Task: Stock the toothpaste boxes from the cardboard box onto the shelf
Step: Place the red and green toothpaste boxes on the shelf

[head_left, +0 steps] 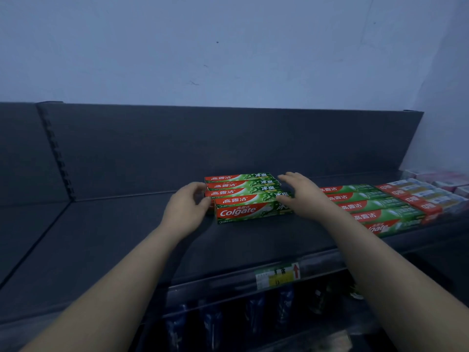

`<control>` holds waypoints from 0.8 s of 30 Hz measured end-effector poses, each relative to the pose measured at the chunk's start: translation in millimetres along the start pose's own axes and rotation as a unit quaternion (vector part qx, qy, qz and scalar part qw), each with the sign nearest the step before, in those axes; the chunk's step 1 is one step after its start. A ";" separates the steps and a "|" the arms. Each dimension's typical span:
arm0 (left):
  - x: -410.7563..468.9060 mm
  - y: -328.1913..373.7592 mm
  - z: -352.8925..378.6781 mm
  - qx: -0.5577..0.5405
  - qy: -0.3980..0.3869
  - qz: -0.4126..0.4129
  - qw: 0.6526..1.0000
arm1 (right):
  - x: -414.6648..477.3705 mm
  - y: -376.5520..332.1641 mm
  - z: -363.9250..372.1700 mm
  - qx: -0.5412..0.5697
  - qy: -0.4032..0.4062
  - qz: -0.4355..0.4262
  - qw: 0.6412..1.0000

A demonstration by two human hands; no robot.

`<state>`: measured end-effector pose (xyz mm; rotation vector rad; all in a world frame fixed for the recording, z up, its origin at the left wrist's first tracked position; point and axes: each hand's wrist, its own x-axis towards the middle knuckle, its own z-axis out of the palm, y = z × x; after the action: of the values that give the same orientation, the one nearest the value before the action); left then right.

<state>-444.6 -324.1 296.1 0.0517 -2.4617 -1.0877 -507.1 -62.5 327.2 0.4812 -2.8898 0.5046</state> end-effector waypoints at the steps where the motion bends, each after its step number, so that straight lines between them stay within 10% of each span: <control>1: -1.8 3.5 -1.0 0.009 -0.004 0.018 1.000 | -4.8 -1.9 -1.9 -0.009 0.003 -0.003 1.000; 24: -132.7 50.4 9.4 -0.054 -0.256 0.295 0.919 | -293.9 -69.3 0.7 -0.031 0.098 0.259 0.961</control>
<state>-322.0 -255.1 275.6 -1.0632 -2.5531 -1.0349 -209.0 -41.1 283.4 -0.3318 -2.8048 0.4910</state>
